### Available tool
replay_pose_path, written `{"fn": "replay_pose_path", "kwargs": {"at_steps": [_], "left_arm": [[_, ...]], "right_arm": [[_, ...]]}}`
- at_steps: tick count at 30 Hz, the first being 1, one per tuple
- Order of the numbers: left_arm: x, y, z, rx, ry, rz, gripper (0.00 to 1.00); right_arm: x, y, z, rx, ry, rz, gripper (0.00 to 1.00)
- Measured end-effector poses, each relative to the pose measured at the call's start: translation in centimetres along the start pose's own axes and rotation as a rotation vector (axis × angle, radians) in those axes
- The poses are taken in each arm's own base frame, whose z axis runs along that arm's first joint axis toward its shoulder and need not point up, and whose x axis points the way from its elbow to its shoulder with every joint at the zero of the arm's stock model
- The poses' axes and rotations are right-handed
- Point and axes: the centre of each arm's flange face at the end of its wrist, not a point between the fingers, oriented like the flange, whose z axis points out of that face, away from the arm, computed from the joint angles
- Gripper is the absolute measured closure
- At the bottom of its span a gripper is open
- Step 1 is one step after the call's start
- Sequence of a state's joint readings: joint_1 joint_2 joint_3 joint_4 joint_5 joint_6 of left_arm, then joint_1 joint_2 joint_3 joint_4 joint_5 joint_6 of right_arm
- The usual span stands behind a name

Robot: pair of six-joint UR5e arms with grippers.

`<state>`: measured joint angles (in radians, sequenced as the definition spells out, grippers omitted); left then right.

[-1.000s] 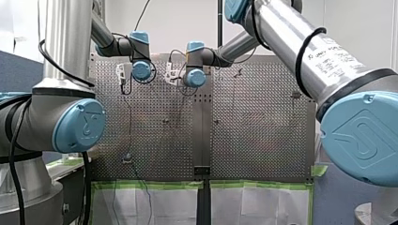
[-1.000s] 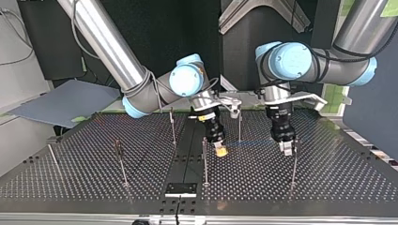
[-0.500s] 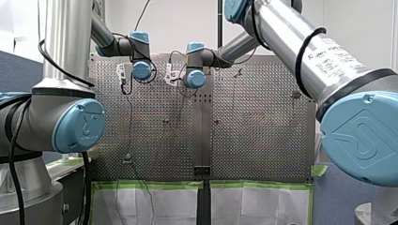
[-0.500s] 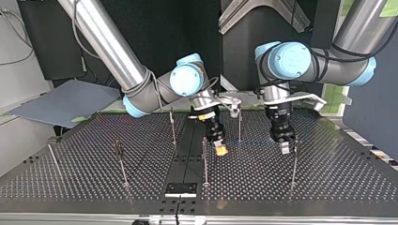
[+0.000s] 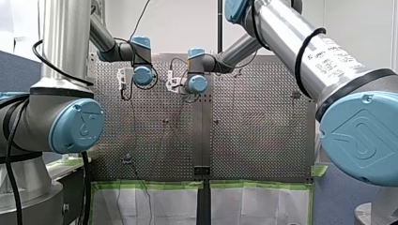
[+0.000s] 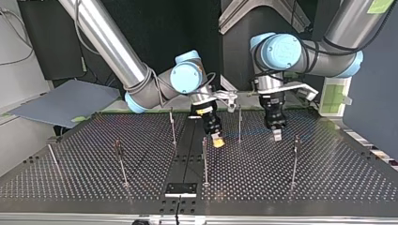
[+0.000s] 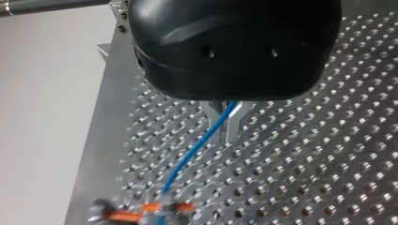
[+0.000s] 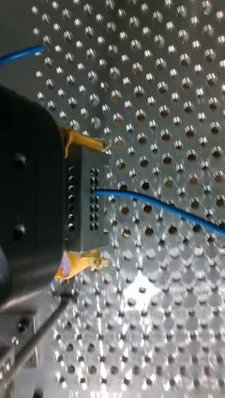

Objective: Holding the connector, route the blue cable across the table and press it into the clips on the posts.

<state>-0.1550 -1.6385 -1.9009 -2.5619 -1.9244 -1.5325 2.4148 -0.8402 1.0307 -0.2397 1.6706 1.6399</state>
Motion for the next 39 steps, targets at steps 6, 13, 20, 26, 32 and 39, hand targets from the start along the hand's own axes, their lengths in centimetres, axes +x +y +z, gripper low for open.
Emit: {"fn": "replay_pose_path", "kwargs": {"at_steps": [6,13,20,26,32,39], "left_arm": [[2.0,0.0,-1.0,0.012,0.011,0.006,1.00],[6.3,-0.1,-2.2,0.019,0.060,0.026,1.00],[10.5,0.4,-4.1,0.024,0.125,0.039,1.00],[12.5,0.9,-6.1,0.041,0.170,0.053,1.00],[13.4,1.0,-7.0,0.075,0.181,0.051,1.00],[15.3,0.5,-7.0,0.108,0.196,0.053,1.00]], "right_arm": [[-1.8,0.5,-0.7,-0.005,-0.038,-0.005,1.00],[-4.1,1.0,-1.7,-0.014,-0.086,-0.016,1.00],[-6.1,1.3,-2.8,-0.016,-0.131,-0.035,1.00],[-7.3,1.2,-3.5,-0.015,-0.157,-0.042,1.00],[-8.8,1.4,-4.5,-0.014,-0.191,-0.052,1.00],[-10.3,1.5,-5.5,-0.006,-0.226,-0.062,1.00]]}}
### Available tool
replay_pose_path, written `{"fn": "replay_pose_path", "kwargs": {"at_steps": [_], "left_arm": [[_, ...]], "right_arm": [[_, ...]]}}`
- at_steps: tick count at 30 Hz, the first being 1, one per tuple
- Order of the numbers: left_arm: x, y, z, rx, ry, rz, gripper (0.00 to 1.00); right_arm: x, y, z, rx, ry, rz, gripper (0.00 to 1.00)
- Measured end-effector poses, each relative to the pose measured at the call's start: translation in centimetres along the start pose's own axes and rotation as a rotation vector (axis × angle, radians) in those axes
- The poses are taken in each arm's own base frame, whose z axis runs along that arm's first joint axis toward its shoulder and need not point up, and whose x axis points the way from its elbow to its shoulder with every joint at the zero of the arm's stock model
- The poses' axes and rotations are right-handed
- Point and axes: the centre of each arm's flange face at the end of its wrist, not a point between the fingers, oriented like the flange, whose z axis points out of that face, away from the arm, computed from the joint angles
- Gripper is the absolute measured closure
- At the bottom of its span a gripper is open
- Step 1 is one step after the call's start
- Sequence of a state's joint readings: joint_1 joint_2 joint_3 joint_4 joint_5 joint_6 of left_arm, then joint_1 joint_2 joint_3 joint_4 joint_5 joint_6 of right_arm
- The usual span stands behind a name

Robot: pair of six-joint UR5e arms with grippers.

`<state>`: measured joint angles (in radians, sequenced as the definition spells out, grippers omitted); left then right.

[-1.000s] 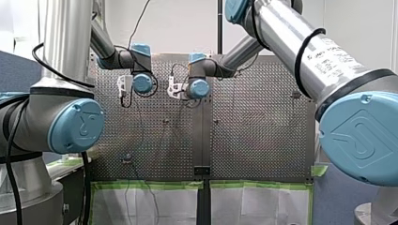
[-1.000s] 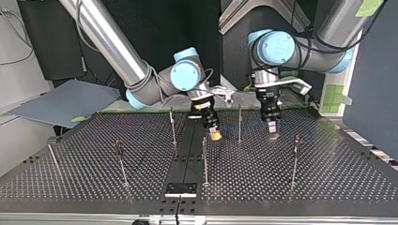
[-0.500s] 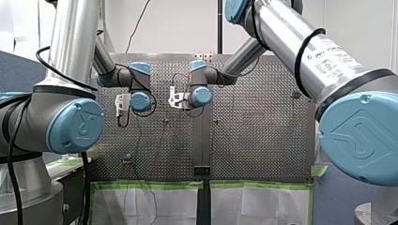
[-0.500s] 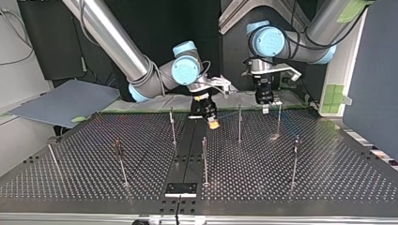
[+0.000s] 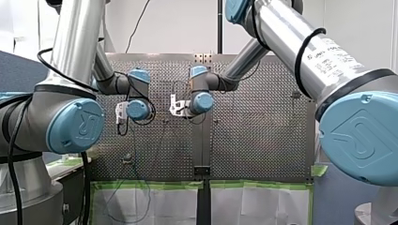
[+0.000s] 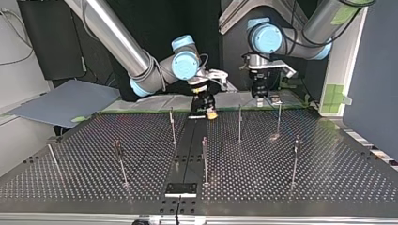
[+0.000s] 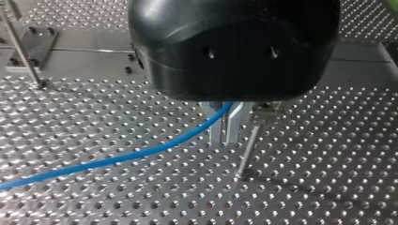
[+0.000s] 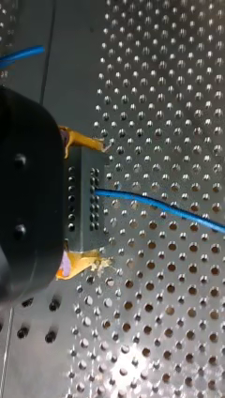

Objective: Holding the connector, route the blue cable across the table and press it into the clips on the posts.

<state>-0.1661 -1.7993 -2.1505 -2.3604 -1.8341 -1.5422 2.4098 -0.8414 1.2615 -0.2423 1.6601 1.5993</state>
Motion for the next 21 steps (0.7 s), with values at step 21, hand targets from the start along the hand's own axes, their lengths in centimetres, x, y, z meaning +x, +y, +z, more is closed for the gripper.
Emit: {"fn": "replay_pose_path", "kwargs": {"at_steps": [21], "left_arm": [[5.5,-0.1,1.6,0.017,0.049,-0.006,1.00]], "right_arm": [[-1.1,0.9,-0.1,0.030,-0.026,0.008,1.00]]}}
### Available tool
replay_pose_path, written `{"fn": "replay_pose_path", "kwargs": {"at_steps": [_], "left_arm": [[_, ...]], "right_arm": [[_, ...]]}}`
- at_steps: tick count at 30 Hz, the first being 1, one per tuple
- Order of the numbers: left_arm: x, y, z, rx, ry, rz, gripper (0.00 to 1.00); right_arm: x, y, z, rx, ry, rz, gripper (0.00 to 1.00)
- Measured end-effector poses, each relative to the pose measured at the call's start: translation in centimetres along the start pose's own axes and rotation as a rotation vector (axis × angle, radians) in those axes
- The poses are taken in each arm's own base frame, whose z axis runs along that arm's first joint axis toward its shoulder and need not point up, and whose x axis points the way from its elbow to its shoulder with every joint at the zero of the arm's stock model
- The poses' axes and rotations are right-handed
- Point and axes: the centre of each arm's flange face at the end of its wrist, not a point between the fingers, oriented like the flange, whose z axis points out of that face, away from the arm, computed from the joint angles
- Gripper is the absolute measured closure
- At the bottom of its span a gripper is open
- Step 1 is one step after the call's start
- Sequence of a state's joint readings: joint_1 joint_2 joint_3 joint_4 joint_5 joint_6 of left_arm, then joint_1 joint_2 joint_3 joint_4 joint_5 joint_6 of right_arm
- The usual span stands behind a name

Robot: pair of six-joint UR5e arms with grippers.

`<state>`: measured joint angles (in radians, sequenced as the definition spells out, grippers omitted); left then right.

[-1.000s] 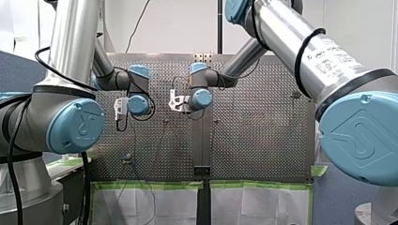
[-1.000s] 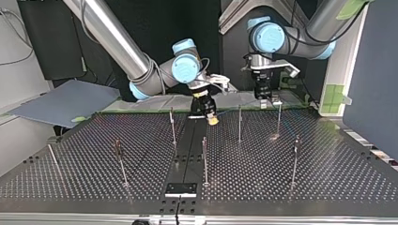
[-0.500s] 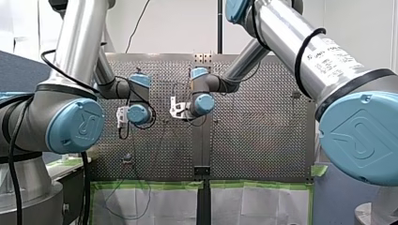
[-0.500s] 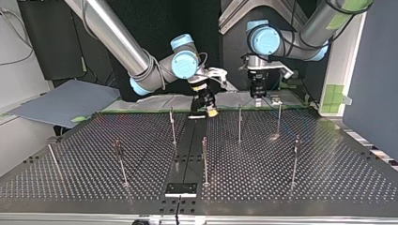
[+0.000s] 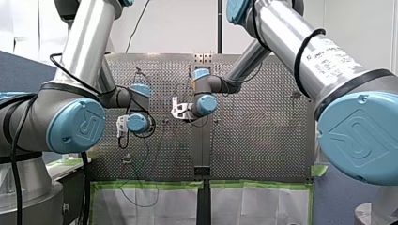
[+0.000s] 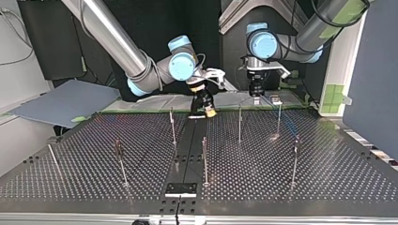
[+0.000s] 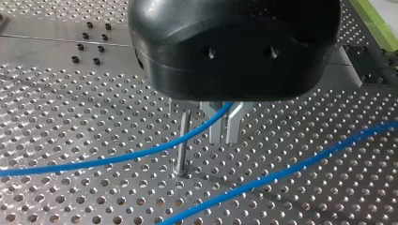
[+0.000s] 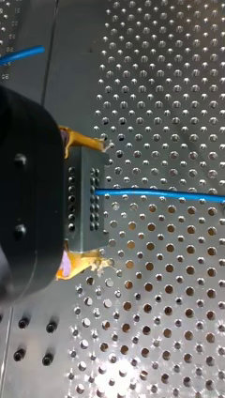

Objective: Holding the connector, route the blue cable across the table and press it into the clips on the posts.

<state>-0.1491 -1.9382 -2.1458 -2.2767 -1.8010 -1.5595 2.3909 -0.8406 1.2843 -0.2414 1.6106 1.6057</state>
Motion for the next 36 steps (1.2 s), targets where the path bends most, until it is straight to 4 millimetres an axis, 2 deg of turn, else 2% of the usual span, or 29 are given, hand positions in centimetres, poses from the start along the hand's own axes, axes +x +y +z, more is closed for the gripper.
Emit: {"fn": "replay_pose_path", "kwargs": {"at_steps": [16,22,32,36], "left_arm": [[-0.4,-0.3,0.8,0.018,-0.021,-0.007,1.00],[-0.3,-0.1,1.2,0.027,-0.021,-0.010,1.00],[1.1,0.0,3.4,0.018,-0.013,-0.012,1.00],[0.6,0.2,4.6,0.009,-0.025,-0.015,1.00]], "right_arm": [[-0.6,1.7,0.1,-0.004,-0.014,0.008,1.00],[-1.0,3.2,0.4,-0.007,-0.022,0.018,1.00],[-1.4,4.6,0.6,-0.009,-0.028,0.024,1.00],[-1.4,5.2,0.7,-0.016,-0.025,0.026,1.00]]}}
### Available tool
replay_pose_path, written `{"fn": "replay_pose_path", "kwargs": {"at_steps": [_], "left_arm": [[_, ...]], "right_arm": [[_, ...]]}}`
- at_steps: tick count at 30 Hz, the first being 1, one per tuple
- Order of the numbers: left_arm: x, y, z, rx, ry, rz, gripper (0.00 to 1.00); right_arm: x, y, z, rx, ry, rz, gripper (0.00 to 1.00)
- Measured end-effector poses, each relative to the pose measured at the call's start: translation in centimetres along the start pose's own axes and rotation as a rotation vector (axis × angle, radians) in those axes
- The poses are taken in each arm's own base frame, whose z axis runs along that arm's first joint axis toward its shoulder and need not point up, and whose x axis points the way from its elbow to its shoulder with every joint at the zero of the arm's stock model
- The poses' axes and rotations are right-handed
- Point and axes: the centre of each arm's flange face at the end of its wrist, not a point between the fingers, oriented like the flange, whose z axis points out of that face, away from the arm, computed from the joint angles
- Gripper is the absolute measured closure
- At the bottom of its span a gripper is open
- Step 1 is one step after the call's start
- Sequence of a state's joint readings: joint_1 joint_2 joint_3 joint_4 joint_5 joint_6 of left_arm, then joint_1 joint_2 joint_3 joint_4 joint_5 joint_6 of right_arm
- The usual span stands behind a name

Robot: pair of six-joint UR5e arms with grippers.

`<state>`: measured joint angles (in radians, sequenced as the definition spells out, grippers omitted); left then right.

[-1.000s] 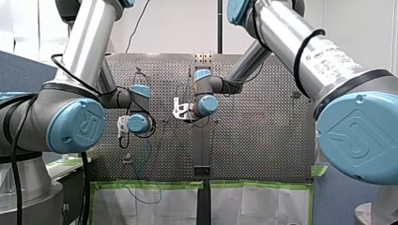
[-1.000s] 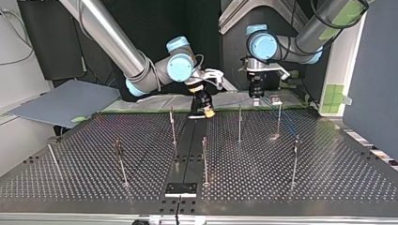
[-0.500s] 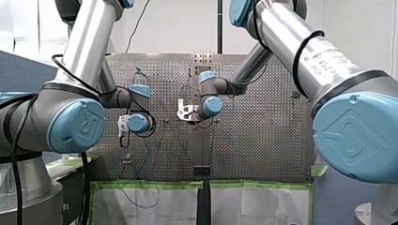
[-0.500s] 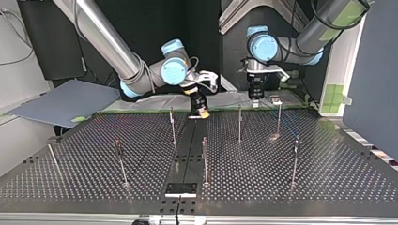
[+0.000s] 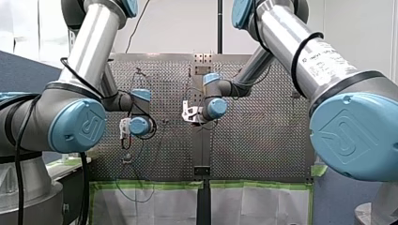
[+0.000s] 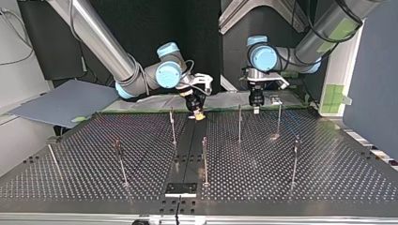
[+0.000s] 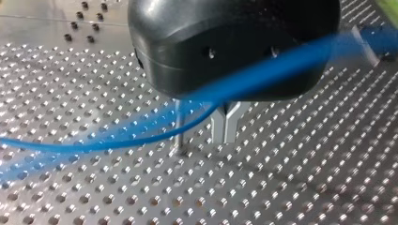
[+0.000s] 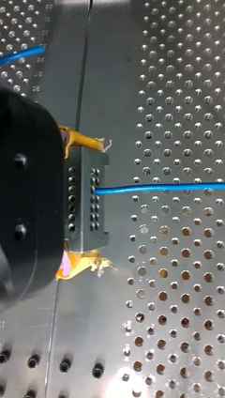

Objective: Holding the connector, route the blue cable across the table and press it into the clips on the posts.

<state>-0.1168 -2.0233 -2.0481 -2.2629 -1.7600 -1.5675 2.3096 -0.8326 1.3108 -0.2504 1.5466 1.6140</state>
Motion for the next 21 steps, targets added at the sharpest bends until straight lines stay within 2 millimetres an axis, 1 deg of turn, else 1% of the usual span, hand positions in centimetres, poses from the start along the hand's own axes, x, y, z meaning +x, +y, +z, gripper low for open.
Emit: {"fn": "replay_pose_path", "kwargs": {"at_steps": [8,13,21], "left_arm": [[-1.6,0.8,2.3,-0.023,-0.021,-0.001,1.00],[-1.9,0.9,2.7,-0.027,-0.024,-0.001,1.00],[-3.4,1.5,4.9,-0.017,-0.041,0.000,1.00]], "right_arm": [[0.2,0.6,0.2,-0.008,0.014,0.000,1.00],[0.4,1.1,0.4,-0.014,0.024,0.000,1.00],[1.5,2.2,1.0,-0.028,0.056,0.005,1.00]]}}
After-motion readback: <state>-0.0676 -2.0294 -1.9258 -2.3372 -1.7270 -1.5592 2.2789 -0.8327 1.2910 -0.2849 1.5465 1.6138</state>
